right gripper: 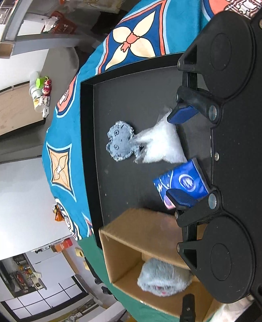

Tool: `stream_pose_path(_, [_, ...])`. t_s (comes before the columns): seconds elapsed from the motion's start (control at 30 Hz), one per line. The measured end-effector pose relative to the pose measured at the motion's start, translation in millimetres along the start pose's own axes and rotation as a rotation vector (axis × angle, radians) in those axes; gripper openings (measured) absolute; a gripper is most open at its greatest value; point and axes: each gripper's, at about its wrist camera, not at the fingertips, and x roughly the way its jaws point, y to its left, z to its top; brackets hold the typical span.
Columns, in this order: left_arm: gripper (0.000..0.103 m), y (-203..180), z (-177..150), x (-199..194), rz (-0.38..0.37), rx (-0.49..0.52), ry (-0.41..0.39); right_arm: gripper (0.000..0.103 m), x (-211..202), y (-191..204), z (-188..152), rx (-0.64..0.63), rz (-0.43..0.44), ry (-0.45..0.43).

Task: Organize soft objects
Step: 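Move the right gripper to the white bubble-wrap bag and grasp it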

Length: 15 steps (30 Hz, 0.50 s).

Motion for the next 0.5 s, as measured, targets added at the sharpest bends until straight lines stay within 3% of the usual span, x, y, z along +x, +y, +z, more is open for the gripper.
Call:
stream_pose_path(0.3, [0.056, -6, 3, 9, 0.041, -0.001, 0.026, 0.070, 30, -17, 6, -0.012, -0.020, 0.014])
stream_pose_path(0.37, [0.056, -8, 4, 11, 0.049, 0.005, 0.033, 0.057, 36, -18, 4, -0.026, -0.027, 0.036])
stream_pose_path(0.5, [0.056, -11, 5, 12, 0.055, 0.012, 0.041, 0.046, 37, -20, 1, -0.050, -0.029, 0.039])
